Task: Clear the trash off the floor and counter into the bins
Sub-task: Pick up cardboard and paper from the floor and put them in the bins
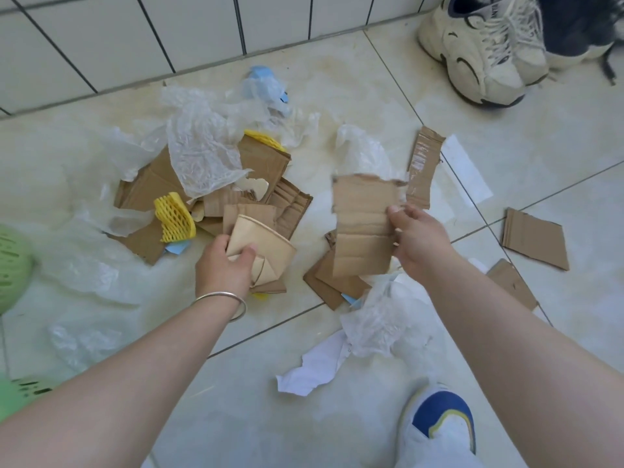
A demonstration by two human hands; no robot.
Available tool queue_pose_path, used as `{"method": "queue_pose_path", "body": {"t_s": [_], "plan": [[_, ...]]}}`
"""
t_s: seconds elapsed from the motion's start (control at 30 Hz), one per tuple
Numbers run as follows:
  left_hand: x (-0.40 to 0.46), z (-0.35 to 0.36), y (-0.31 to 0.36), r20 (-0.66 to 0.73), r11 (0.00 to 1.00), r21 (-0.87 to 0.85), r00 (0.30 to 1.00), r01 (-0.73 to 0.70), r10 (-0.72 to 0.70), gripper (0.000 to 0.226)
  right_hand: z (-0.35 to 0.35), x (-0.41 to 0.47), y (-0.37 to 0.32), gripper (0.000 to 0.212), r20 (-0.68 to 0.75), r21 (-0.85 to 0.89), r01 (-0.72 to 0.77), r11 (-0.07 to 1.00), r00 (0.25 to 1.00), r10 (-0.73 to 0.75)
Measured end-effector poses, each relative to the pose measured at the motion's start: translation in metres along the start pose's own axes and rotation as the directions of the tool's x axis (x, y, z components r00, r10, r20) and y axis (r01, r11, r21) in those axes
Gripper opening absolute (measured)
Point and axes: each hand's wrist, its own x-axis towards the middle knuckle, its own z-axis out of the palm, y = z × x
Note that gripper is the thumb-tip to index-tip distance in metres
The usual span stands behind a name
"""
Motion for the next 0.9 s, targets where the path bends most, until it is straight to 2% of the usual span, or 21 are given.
{"method": "queue_pose_path", "body": {"t_s": [0.07,0.13,0.17,0.3,0.4,0.43,0.47,0.53,0.67,0.73,0.8,0.9], "plan": [[-0.002,-0.003,0.0,-0.023,0.999,-0.041,1.0,0.013,-0.014,0.013,0.015,-0.008,0.013,0.021,0.113,-0.332,0.023,0.943,0.993,0.015],[-0.002,-0.005,-0.001,-0.024,0.999,-0.036,1.0,0.009,-0.01,0.012,0.028,-0.019,0.027,0.018,0.204,-0.67,0.074,0.739,0.975,0.087],[-0.002,-0.006,-0.002,-0.017,1.0,-0.023,1.0,0.005,-0.005,0.013,0.032,-0.022,0.033,0.025,0.233,-0.769,0.103,0.631,0.964,0.126],[-0.001,-0.005,-0.009,0.011,1.0,0.016,1.0,0.004,-0.004,0.016,0.037,-0.025,0.049,0.041,0.29,-0.928,0.227,0.294,0.938,0.189],[-0.002,-0.004,-0.01,0.026,1.0,-0.01,0.999,0.028,-0.028,0.011,0.034,-0.025,0.052,0.012,0.341,-0.933,0.327,0.154,0.937,0.078],[-0.002,-0.005,-0.009,0.032,0.999,-0.02,0.999,0.043,-0.042,0.012,0.031,-0.022,0.054,0.029,0.345,-0.935,0.339,0.106,0.938,0.042],[-0.002,-0.006,-0.008,0.032,0.998,-0.036,0.998,0.056,-0.055,0.014,0.028,-0.02,0.056,0.038,0.345,-0.935,0.344,0.083,0.938,0.001],[0.001,-0.007,-0.009,0.031,0.988,-0.107,0.993,0.116,-0.113,0.018,0.023,-0.018,0.058,0.044,0.345,-0.937,0.348,0.036,0.935,-0.079],[0.01,-0.009,-0.017,0.063,0.916,-0.274,0.956,0.294,-0.288,0.027,0.016,-0.013,0.061,0.044,0.323,-0.945,0.316,-0.079,0.941,-0.1],[0.013,-0.011,-0.018,0.103,0.848,-0.377,0.926,0.374,-0.362,0.035,0.017,-0.013,0.061,0.041,0.309,-0.948,0.3,-0.105,0.947,-0.088],[0.013,-0.012,-0.016,0.14,0.767,-0.491,0.906,0.414,-0.4,0.033,0.018,-0.014,0.062,0.039,0.297,-0.953,0.292,-0.075,0.953,-0.067],[0.013,-0.013,-0.013,0.164,0.682,-0.587,0.889,0.436,-0.427,0.03,0.018,-0.014,0.067,0.039,0.29,-0.955,0.292,0.057,0.956,-0.047]]}}
